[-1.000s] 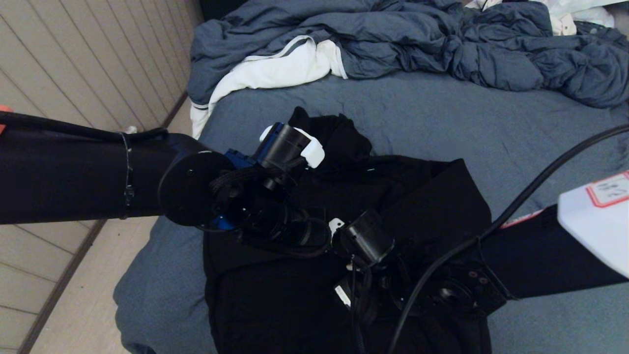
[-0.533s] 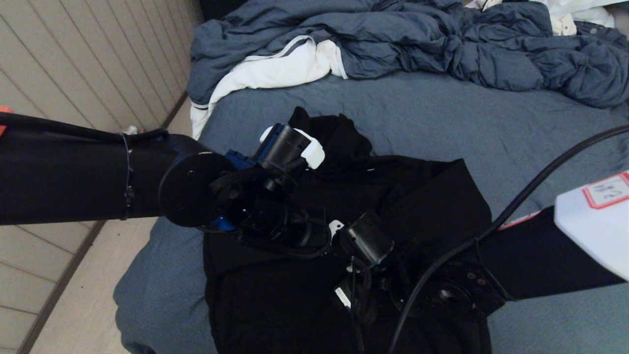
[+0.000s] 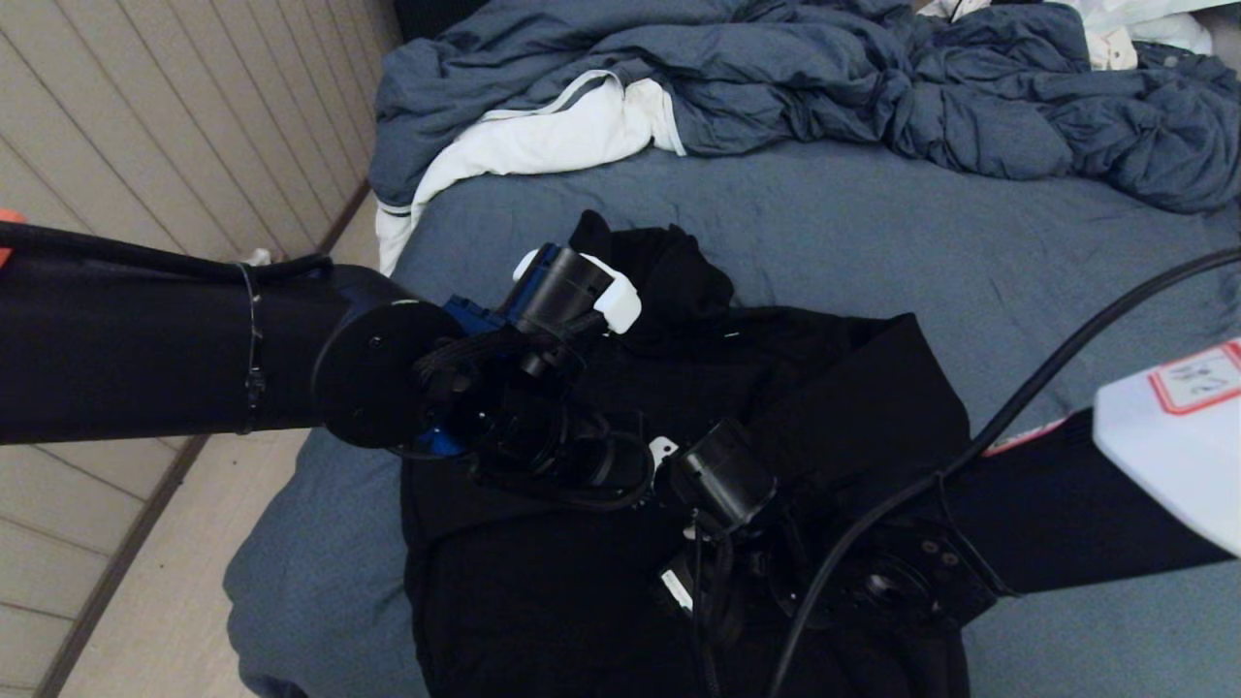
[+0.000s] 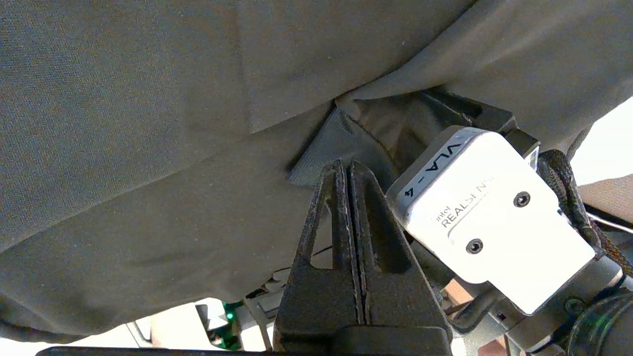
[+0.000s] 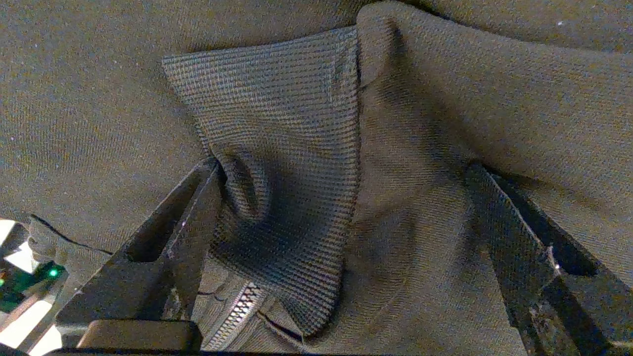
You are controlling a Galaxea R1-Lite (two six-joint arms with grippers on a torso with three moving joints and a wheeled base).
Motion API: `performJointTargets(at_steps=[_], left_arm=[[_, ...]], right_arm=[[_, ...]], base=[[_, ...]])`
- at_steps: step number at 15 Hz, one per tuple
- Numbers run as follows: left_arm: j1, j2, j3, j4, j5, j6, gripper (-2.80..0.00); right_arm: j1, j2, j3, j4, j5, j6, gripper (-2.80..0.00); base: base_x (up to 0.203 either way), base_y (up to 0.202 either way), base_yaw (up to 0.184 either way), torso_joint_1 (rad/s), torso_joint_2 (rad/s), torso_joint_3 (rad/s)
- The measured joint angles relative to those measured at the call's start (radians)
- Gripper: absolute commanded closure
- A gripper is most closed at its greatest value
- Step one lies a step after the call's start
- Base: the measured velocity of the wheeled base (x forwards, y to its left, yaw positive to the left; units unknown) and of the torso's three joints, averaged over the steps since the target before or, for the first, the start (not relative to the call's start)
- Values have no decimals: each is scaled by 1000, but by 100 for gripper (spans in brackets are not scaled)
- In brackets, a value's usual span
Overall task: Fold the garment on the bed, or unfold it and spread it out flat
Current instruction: Unfold the black sweatshirt
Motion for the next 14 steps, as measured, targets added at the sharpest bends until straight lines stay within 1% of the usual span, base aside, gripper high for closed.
performJointTargets(at_steps=[14], left_arm=[[-4,0,1,1,0,0,0]], right_arm=[[2,-1,13,-3,0,-21,-280]], base=[[0,0,0,0,0,0]])
